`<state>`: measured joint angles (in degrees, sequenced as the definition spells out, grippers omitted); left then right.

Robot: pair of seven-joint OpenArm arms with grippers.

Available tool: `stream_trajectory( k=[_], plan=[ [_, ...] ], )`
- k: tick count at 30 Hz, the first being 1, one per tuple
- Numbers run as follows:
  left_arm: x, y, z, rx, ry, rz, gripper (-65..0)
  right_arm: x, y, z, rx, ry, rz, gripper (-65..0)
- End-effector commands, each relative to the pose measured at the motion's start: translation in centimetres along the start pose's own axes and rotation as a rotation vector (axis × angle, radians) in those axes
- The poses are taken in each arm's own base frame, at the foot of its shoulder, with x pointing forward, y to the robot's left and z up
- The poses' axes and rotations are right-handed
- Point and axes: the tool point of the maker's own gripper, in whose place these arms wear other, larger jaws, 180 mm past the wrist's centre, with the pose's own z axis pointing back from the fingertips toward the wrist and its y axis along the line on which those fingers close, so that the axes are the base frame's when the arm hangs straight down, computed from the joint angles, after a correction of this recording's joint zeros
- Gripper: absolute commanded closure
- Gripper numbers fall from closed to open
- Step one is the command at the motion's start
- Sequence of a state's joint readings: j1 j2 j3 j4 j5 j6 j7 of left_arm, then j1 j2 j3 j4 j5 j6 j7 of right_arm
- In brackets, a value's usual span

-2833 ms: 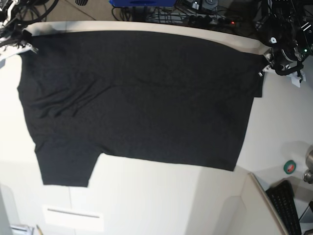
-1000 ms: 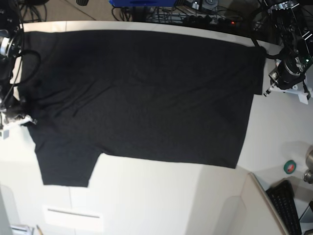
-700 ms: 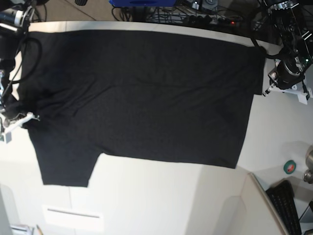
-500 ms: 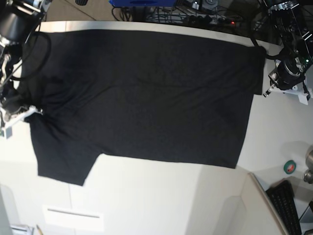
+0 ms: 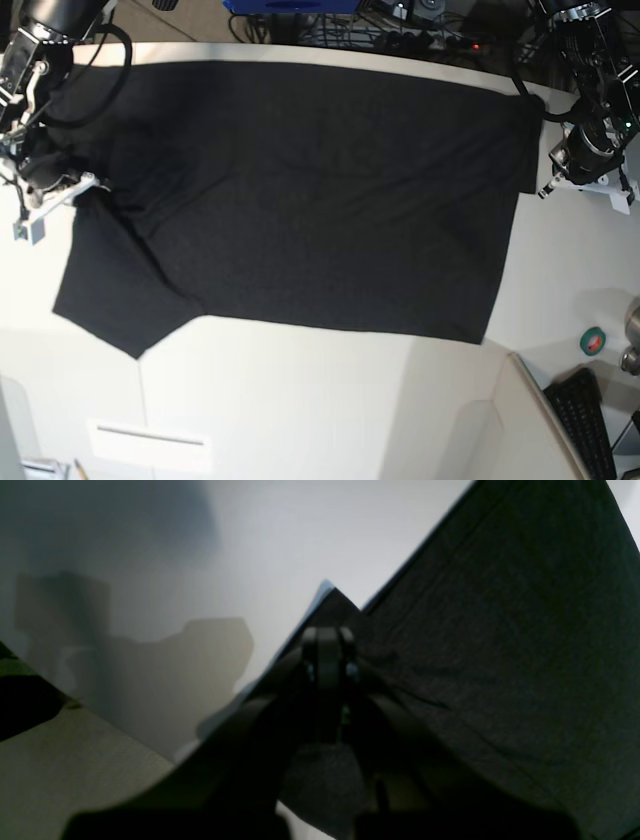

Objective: Layout the t-shirt on the table in an organized manner, then fold the t-shirt properly
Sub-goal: 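Grasp the shirt side edge with the right gripper and pull outward, then move the right gripper to the hem corner and grasp it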

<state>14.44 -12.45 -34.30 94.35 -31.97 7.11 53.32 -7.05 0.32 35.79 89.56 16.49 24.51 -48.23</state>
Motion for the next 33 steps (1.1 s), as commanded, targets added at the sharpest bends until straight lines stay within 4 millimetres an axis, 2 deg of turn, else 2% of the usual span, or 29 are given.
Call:
stream_trajectory(
  k=[1, 2, 3, 5, 9, 11, 15, 16, 18, 20, 23, 26, 29, 33],
  plan=[
    [1.6, 0.0, 0.4, -0.002, -0.044, -0.017, 0.0, 1.6, 0.0, 0.3, 0.004, -0.051, 0.003, -22.8],
    [1.8, 0.1, 0.4, 0.0, -0.048, -0.021, 0.0, 2.1, 0.1, 0.3, 0.005, -0.072, 0.004, -29.7],
    [1.8, 0.2, 0.4, 0.002, -0.046, -0.02, 0.0, 3.0, 0.2, 0.3, 0.008, -0.104, 0.004, -33.2],
    [1.8, 0.2, 0.5, 0.003, -0.047, -0.022, 0.0, 4.5, 0.3, 0.4, 0.01, -0.155, 0.007, -33.9],
    [2.3, 0.6, 0.6, 0.012, -0.054, -0.036, 0.0, 9.0, 0.4, 0.2, 0.017, -0.238, 0.012, -33.9],
    [2.4, 0.6, 0.6, 0.013, -0.055, -0.037, 0.0, 10.7, 0.2, -1.4, 0.038, -0.226, -0.015, -33.9],
    [2.3, 0.8, 0.6, 0.016, -0.051, -0.038, 0.0, 12.7, -2.7, -4.5, 0.01, -0.166, -0.146, -34.4],
    [2.1, 0.9, 0.5, 0.018, -0.046, -0.037, 0.0, 12.7, -3.4, -5.3, -0.006, -0.159, -0.19, -34.5],
    [1.6, 1.3, 0.2, 0.026, -0.029, -0.029, -11.7, 12.9, -5.1, -7.1, -0.037, -0.17, -0.266, -34.5],
    [1.4, 1.4, 0.0, 0.029, -0.021, -0.025, -19.3, 12.6, -6.4, -8.4, -0.051, -0.174, -0.322, -34.5],
    [1.3, 1.5, 0.0, 0.03, -0.019, -0.024, -25.0, 11.6, -7.7, -10.0, -0.065, -0.153, -0.392, -34.7],
    [1.4, 1.5, 0.0, 0.03, -0.021, -0.024, -25.5, 10.7, -7.0, -11.2, -0.076, -0.128, -0.328, -34.7],
    [1.5, 1.4, 0.0, 0.029, -0.022, -0.024, -25.5, 10.9, -5.9, -11.8, -0.075, -0.127, -0.233, -34.4],
    [1.4, 1.5, 0.0, 0.031, -0.019, -0.025, -25.5, 10.9, -4.0, -12.4, -0.047, -0.115, -0.211, -34.1]
  ],
)
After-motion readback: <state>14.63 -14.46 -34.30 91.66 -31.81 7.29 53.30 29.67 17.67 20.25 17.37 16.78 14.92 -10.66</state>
